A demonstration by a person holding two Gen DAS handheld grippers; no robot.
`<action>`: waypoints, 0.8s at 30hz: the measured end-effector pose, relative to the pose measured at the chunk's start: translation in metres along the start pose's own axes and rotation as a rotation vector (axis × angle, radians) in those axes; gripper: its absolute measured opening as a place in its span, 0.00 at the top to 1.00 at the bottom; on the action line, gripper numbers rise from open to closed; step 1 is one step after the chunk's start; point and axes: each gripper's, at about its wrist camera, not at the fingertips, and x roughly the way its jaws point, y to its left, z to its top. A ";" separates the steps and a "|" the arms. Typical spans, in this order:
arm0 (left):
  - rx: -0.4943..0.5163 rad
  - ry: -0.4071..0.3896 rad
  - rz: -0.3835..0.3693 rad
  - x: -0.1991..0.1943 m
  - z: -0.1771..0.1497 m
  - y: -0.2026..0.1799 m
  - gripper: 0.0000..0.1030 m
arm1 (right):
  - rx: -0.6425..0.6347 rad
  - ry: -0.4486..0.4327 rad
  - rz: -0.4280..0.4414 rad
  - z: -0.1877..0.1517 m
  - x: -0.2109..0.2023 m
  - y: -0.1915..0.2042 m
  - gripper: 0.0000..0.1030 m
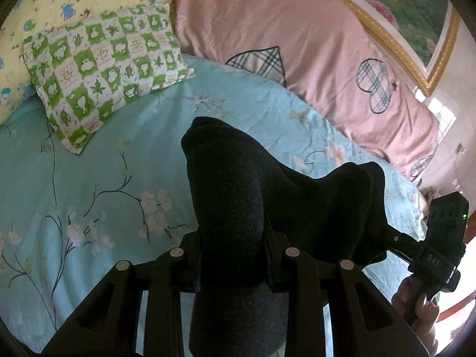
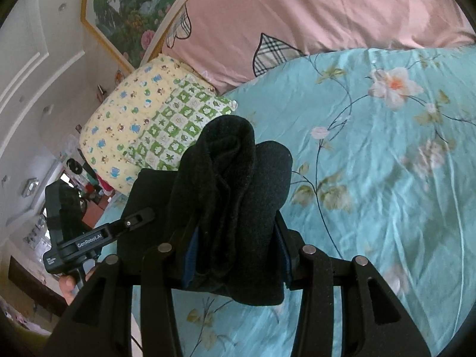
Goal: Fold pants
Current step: 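Press the folded bundle down and open both grippers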
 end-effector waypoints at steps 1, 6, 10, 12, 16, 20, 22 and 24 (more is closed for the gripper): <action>0.000 0.004 0.005 0.003 0.001 0.001 0.71 | -0.003 0.006 -0.002 0.002 0.004 -0.002 0.56; 0.014 0.013 0.026 0.022 0.005 0.003 0.71 | -0.003 0.029 -0.015 0.008 0.024 -0.012 0.56; 0.009 0.032 0.027 0.034 0.005 0.009 0.71 | 0.009 0.044 -0.020 0.010 0.036 -0.021 0.55; 0.011 0.035 0.031 0.038 0.003 0.011 0.71 | 0.019 0.055 -0.033 0.009 0.041 -0.025 0.54; 0.025 0.042 0.038 0.044 -0.001 0.014 0.61 | 0.034 0.060 -0.071 0.006 0.045 -0.036 0.45; 0.026 0.052 0.057 0.049 -0.003 0.016 0.53 | 0.030 0.058 -0.092 0.005 0.044 -0.042 0.43; 0.030 0.051 0.072 0.050 -0.006 0.016 0.49 | 0.022 0.059 -0.100 0.003 0.044 -0.044 0.40; 0.038 0.048 0.087 0.049 -0.007 0.017 0.45 | 0.006 0.054 -0.115 0.003 0.045 -0.044 0.35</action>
